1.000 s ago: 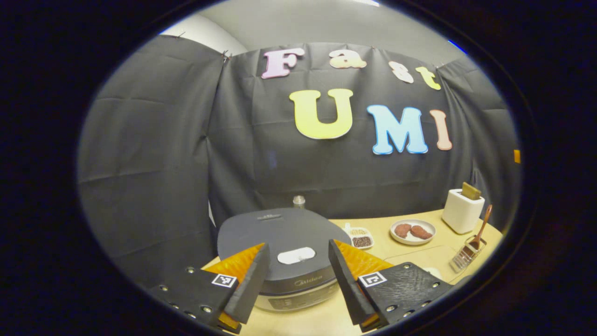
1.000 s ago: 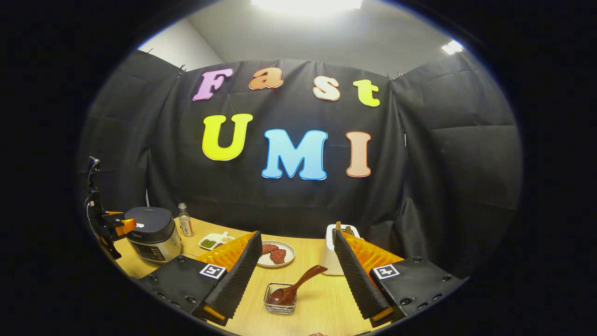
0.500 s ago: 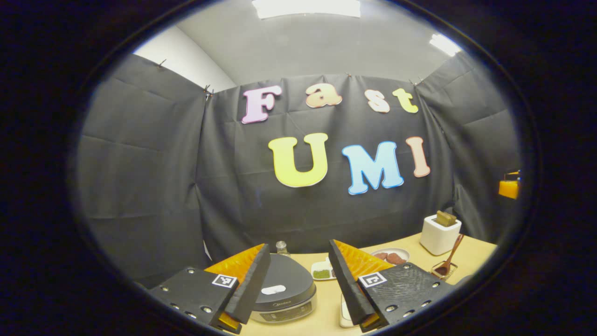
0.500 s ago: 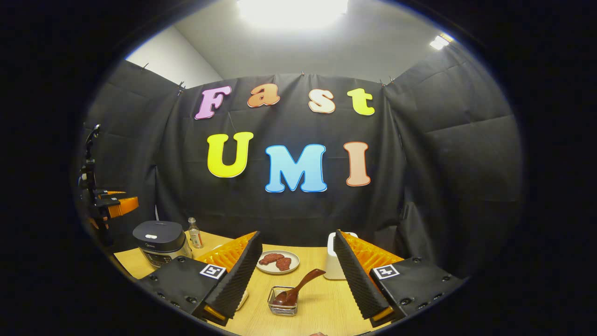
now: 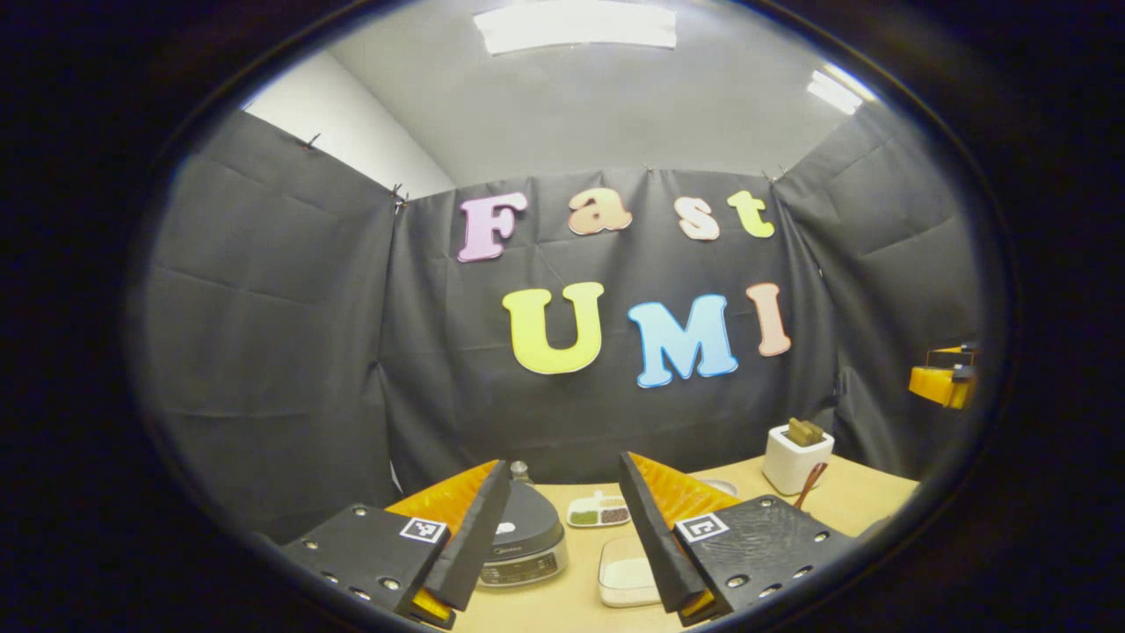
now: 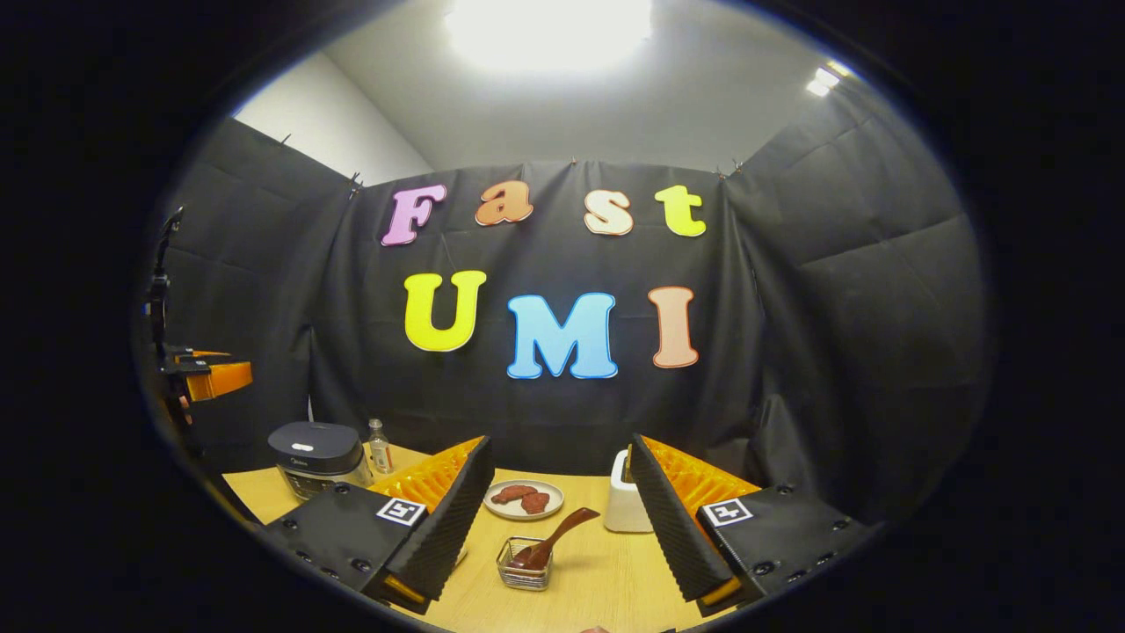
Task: Close the left gripper, press the button to open the rice cooker; take a wooden spoon from the chopstick holder with the right hand, scoop a spoonful of rice and pour it into the rice cooker, then put the wooden spoon back into the chopstick holder.
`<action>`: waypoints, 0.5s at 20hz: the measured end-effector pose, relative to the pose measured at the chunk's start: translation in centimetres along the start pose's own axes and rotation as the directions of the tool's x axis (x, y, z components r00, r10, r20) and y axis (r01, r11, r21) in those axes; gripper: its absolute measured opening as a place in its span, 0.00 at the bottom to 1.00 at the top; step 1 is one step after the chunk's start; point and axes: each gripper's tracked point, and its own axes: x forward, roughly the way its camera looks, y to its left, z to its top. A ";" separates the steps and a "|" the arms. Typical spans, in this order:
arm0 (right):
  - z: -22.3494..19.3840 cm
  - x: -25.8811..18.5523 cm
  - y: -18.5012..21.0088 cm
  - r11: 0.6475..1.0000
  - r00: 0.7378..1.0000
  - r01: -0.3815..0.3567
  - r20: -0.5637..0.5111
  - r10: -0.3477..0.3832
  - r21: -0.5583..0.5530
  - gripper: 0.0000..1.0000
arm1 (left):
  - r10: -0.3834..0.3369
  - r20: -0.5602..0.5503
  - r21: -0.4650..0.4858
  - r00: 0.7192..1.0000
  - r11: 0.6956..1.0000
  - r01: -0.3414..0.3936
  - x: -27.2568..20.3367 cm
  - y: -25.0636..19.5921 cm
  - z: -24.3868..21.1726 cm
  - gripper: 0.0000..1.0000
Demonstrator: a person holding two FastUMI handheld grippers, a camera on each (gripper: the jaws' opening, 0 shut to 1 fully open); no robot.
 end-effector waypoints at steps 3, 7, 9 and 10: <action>0.9 -0.8 0.3 0.999 0.999 0.025 0.023 -0.025 0.023 0.98 | -0.004 0.013 -0.021 1.000 1.000 0.005 -0.2 0.5 0.7 0.79; 1.8 -1.7 1.5 0.998 0.998 0.053 0.035 -0.054 0.014 0.96 | -0.004 0.003 -0.018 1.000 1.000 0.004 -0.7 2.9 0.7 0.79; 2.1 -2.1 1.8 0.997 0.996 0.076 0.040 -0.076 0.016 0.96 | 0.001 0.015 -0.006 1.000 1.000 -0.001 -1.6 4.2 1.2 0.78; 2.1 -2.4 2.1 0.997 0.996 0.079 0.042 -0.080 0.020 0.98 | 0.003 0.017 -0.002 1.000 1.000 -0.003 -1.8 4.8 1.3 0.79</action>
